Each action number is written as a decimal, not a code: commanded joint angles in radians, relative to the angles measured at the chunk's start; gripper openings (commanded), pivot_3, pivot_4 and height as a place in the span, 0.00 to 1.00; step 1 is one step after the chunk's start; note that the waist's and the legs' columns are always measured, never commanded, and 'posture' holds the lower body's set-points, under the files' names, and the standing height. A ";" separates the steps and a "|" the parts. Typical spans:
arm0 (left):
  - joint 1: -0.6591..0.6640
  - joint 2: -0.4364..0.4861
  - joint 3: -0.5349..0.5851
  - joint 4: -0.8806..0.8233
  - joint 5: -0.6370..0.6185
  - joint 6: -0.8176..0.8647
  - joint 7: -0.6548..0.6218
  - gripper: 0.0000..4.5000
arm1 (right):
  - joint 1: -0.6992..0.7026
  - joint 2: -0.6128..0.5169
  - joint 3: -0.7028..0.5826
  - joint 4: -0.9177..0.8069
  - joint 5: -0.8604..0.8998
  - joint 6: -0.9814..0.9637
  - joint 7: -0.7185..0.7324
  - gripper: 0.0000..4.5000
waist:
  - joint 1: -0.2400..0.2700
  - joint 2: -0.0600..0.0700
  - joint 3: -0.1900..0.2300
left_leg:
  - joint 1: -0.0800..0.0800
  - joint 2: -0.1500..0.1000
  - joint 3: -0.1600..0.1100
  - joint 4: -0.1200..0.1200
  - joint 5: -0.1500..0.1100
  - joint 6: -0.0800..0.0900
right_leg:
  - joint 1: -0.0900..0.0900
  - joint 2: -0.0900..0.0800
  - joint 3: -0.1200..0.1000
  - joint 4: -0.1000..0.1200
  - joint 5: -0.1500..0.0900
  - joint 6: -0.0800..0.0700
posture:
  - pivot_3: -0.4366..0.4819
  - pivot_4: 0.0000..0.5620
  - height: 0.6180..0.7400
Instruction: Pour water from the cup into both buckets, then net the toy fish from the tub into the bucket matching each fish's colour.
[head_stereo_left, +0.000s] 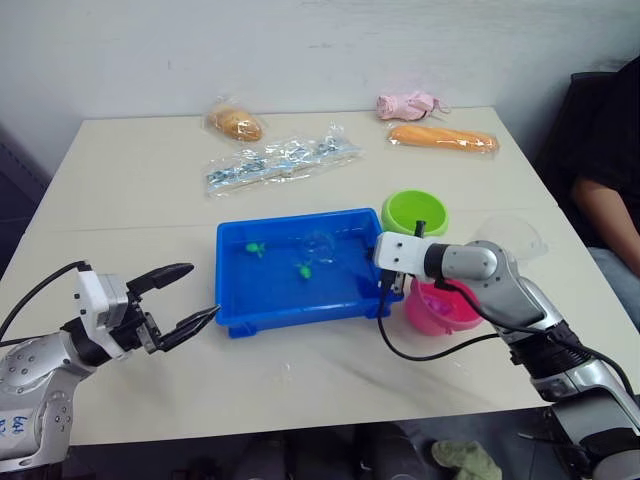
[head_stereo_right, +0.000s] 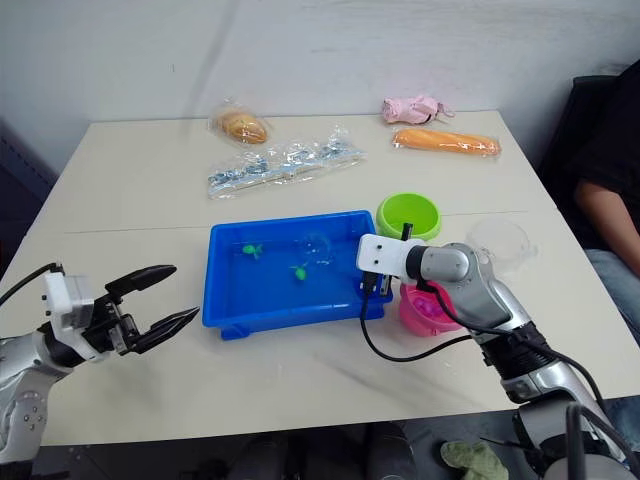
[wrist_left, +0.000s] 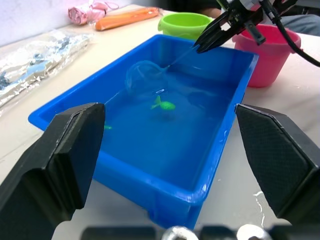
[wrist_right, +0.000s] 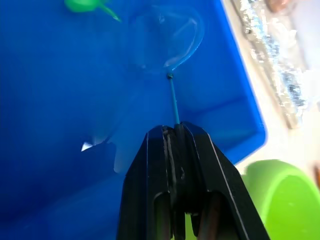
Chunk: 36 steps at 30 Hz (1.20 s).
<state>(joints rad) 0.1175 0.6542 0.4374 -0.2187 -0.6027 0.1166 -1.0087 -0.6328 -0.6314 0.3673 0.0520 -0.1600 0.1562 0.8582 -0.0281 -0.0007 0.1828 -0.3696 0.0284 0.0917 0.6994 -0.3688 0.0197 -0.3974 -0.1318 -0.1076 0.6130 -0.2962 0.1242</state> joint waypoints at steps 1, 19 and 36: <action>0.022 0.023 0.050 0.008 -0.016 -0.025 -0.032 0.99 | 0.010 0.008 -0.012 -0.061 0.029 0.042 0.043 0.00 | 0.000 0.000 0.000 | 0.000 0.000 0.000 0.000 0.000 0.000 | 0.000 0.000 0.000 0.000 0.000 0.000 | 0.48 0.27 1.00; -0.024 0.087 0.006 -0.013 -0.053 0.071 -0.081 0.99 | 0.028 0.088 -0.288 -0.394 0.531 0.983 0.120 0.00 | 0.001 0.000 0.000 | -0.001 0.000 -0.001 0.000 -0.001 0.000 | -0.001 -0.002 0.000 0.001 0.000 -0.001 | 0.48 0.27 1.00; -0.333 0.029 -0.171 -0.078 -0.116 0.240 -0.001 0.99 | 0.188 -0.065 -0.719 -0.550 0.795 1.077 -0.006 0.00 | 0.005 0.000 0.000 | 0.000 -0.001 0.001 -0.001 -0.001 0.000 | -0.001 0.000 0.002 0.001 0.000 0.000 | 0.48 0.27 1.00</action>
<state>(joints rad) -0.1879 0.6870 0.2809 -0.2706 -0.7023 0.3528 -1.0215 -0.4459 -0.6721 -0.2819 -0.4685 0.6099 1.2616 0.8661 -0.0230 -0.0006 0.1829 -0.3701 0.0273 0.0924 0.6986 -0.3702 0.0194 -0.3989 -0.1319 -0.1059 0.6137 -0.2964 0.1239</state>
